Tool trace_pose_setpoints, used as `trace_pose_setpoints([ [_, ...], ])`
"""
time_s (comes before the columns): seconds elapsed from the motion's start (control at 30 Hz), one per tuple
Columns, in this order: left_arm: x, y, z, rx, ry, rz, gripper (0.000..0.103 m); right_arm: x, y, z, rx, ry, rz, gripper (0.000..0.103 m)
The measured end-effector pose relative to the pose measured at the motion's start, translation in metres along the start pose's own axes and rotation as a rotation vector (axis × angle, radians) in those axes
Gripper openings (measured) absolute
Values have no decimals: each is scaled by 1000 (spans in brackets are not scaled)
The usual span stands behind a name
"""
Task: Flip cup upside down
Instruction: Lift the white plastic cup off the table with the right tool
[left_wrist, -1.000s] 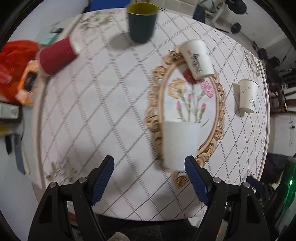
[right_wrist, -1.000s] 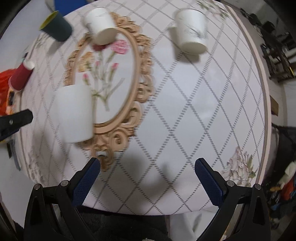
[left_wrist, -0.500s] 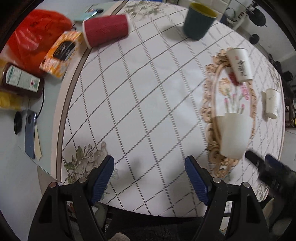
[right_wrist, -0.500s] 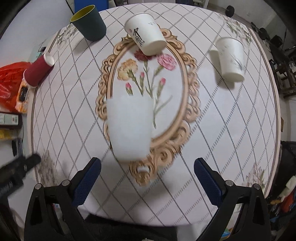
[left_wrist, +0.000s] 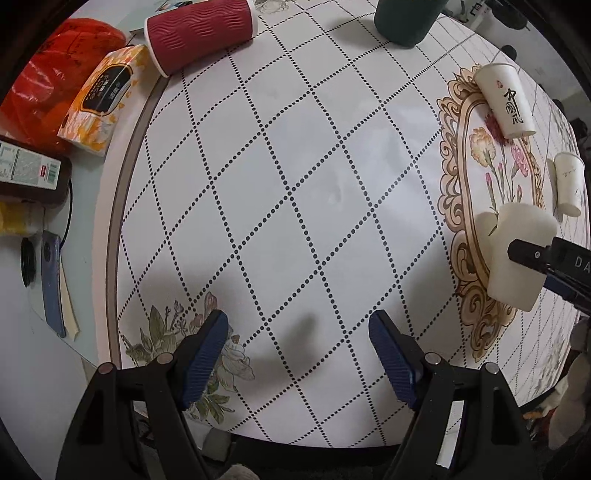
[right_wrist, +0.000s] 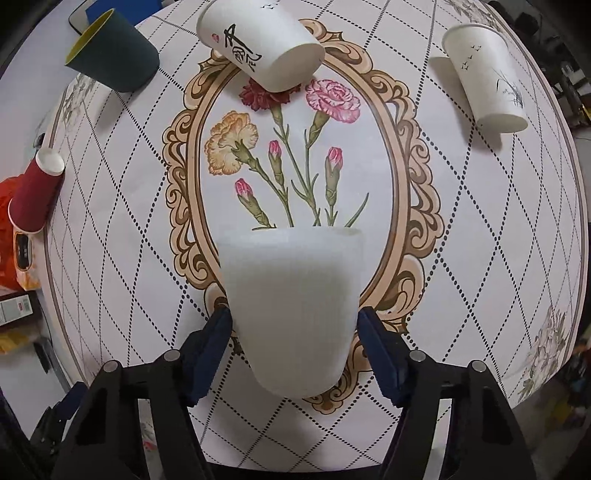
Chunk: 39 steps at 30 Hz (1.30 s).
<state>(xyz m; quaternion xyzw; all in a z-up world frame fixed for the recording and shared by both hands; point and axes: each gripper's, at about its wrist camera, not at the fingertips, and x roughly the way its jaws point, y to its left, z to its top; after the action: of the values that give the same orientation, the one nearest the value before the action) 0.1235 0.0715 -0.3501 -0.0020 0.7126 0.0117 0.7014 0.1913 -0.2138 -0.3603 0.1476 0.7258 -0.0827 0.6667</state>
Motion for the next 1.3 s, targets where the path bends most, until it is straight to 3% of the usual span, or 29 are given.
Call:
trace_pose_setpoints([
  [0.4,4,8,7,17,2,-8,78,1,11,-1,0,10,-30,73],
  [0.6,2,7,10,27,-2,-7,78,1,1,2,28,23,-11,83],
  [0.73,1,3,12,26,-5,-14,78,-16,0,1,17,20,19,85],
  [0.83,-3,0,12,35,-23,-15,78,-46,4,-4,-66,5,8,87],
  [0.93,-2,-5,10,40,-41,6,78,-85,31,-18,-397,-79,-174,95],
  [1.03,8,-10,9,12,-26,13,78,-100,66,-53,-968,-172,-440,95],
  [1.13,17,-14,8,-34,-9,1,78,-77,75,-98,-1503,-180,-704,95],
  [1.3,23,-21,8,-107,-9,14,78,-27,38,-147,-2264,-153,-974,95],
])
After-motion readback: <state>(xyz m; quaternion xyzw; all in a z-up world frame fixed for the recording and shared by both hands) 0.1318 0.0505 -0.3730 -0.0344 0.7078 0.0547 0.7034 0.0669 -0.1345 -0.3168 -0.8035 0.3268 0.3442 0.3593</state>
